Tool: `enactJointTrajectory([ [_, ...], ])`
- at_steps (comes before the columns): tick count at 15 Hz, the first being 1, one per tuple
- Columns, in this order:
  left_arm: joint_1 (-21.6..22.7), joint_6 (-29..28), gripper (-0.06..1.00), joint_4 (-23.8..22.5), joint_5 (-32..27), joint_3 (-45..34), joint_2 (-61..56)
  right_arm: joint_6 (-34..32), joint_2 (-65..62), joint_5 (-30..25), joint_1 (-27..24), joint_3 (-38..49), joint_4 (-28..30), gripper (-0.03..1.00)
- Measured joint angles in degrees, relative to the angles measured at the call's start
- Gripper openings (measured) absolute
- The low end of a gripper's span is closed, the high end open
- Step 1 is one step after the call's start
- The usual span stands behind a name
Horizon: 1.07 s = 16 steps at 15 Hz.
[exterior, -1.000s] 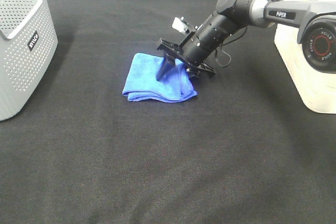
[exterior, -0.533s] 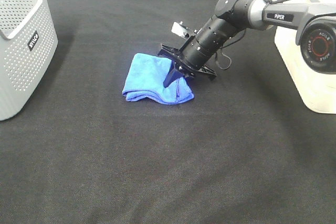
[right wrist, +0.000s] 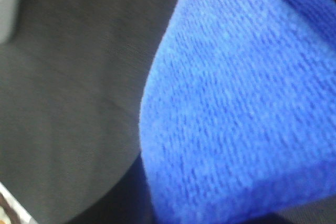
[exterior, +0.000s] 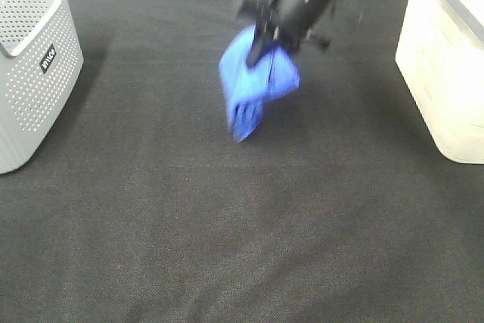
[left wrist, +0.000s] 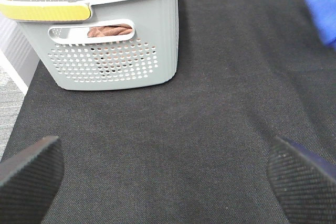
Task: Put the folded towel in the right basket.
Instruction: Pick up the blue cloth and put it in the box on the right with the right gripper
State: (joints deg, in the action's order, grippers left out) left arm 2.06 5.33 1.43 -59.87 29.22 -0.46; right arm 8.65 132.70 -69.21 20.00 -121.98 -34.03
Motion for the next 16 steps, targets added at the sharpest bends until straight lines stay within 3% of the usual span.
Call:
enactJointTrajectory([
  [3, 0.00, 0.00, 0.98, 0.00, 0.00, 0.00, 0.00, 0.97, -11.63, -0.29, -5.90, 0.00, -0.11, 0.13],
  [7, 0.00, 0.00, 0.98, 0.00, 0.00, 0.00, 0.00, 1.66, -20.91, -0.34, -24.87, 0.00, 0.17, 0.13],
  [10, 0.00, 0.00, 0.98, 0.00, 0.00, 0.00, 0.00, 1.72, -21.77, -0.40, -34.95, 0.00, 0.80, 0.13],
  [13, 0.00, 0.00, 0.98, 0.00, 0.00, 0.00, 0.00, 1.72, -20.86, 1.32, -38.39, 0.00, 3.95, 0.13],
  [16, 0.00, 0.00, 0.98, 0.00, 0.00, 0.00, 0.00, 1.78, -17.07, 5.96, -38.56, 0.00, 7.62, 0.13],
])
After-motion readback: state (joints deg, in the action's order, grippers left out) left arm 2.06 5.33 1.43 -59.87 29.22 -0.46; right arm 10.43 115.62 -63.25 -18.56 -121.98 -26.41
